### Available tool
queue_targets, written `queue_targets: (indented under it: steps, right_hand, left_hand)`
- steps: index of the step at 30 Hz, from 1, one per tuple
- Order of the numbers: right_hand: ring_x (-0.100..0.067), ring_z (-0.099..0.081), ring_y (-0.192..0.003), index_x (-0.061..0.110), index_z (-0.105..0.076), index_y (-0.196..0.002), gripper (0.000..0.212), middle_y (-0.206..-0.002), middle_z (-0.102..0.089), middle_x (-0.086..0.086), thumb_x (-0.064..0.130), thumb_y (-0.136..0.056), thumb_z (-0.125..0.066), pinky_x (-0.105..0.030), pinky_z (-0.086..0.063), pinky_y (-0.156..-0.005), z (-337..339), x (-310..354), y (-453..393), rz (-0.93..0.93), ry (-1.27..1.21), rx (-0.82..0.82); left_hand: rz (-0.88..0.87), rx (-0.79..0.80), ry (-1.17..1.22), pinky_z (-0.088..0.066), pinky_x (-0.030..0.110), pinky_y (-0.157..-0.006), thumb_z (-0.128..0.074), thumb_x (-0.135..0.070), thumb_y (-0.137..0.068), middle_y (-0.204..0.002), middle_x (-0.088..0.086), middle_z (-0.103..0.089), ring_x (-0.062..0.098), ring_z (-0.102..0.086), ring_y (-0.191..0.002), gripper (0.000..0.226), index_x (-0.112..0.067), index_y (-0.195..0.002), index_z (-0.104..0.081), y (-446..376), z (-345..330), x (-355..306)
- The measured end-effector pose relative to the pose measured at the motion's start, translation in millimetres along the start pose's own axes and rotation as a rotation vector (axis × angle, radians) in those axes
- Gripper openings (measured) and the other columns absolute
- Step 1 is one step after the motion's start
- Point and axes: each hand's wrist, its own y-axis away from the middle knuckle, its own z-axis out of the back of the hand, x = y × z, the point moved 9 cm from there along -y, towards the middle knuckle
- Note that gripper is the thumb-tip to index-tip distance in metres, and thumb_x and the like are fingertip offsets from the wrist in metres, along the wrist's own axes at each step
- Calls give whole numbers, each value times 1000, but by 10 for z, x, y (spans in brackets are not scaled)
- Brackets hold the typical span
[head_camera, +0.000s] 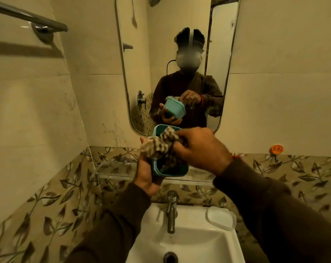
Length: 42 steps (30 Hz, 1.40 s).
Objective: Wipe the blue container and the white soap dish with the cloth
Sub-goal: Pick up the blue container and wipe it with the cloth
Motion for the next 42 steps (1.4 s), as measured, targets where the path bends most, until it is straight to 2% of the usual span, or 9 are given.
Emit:
queue_targets:
  steps: [4, 8, 12, 17, 24, 31, 34, 37, 42]
  right_hand:
    - [-26, -44, -108, 22, -59, -102, 17, -107, -64, -2, 27, -87, -52, -43, -32, -87, -347, 89, 7, 32, 202, -13]
    - [-19, -35, -106, 37, -56, -122, 30, -114, -54, 5, 35, -92, -52, -40, -27, -84, -619, 116, 168, 98, -60, 203]
    - [-19, -29, -97, 42, -51, -125, 33, -115, -58, 2, 41, -92, -52, -40, -22, -78, -749, 134, 299, 211, 131, 351]
    - [-29, -32, -112, 40, -55, -120, 37, -118, -62, 10, 45, -83, -58, -49, -26, -84, -600, 282, 237, 363, 619, 232]
    - [-34, -33, -122, 28, -60, -118, 41, -119, -63, -1, 48, -82, -58, -56, -21, -97, -622, 397, 240, 265, 668, 252]
    - [-25, -42, -107, 42, -58, -120, 49, -110, -59, 0, 14, -82, -45, -52, -23, -97, -590, -23, 285, 35, 245, 697]
    - [-16, -57, -104, 34, -64, -116, 51, -112, -64, 2, 2, -83, -41, -44, -37, -102, -402, -184, 199, -75, -51, 640]
    - [0, -68, -70, 16, -70, -94, 41, -82, -72, 3, -9, -88, -38, -18, -52, -61, -262, -291, 107, -216, -589, 469]
    - [-16, -65, -53, 8, -63, -79, 36, -61, -67, -7, 19, -98, -34, -23, -52, -46, -354, -874, 186, -560, -1367, 125]
  left_hand:
    - [23, 40, 75, -63, 43, -77, -28, -53, -106, -113, 15, -77, 28, -74, -105, 64, -16, -108, -81, -4, -125, 158]
    - [47, 28, 117, -64, 46, -79, -45, -56, -94, -113, 21, -76, 33, -75, -102, 62, -6, -107, -80, -31, 23, 61]
    - [152, 40, 97, -65, 44, -75, -50, -57, -84, -106, 22, -78, 33, -77, -94, 67, -1, -103, -81, 3, 75, 207]
    - [182, -22, 58, -63, 46, -80, -48, -65, -91, -120, 22, -73, 35, -73, -105, 71, -7, -123, -73, 48, 165, 317]
    - [97, -46, -146, -48, 54, -105, -63, -69, -81, -134, 21, -64, 38, -62, -121, 80, -14, -138, -60, -44, 163, 156]
    - [142, -101, -64, -46, 57, -109, -58, -61, -87, -139, 25, -60, 42, -58, -126, 78, -5, -142, -55, -27, 208, 305]
    - [177, -153, -31, -59, 49, -86, -46, -73, -87, -132, 24, -65, 38, -69, -106, 82, -9, -136, -62, -50, 348, 234]
    - [141, -172, 6, -61, 51, -78, -43, -78, -85, -124, 20, -71, 37, -72, -102, 79, -16, -124, -73, -74, 455, 103]
    - [-26, -397, -2, -58, 51, -85, -53, -63, -91, -131, 20, -67, 38, -64, -115, 63, -19, -136, -60, -130, 808, -355]
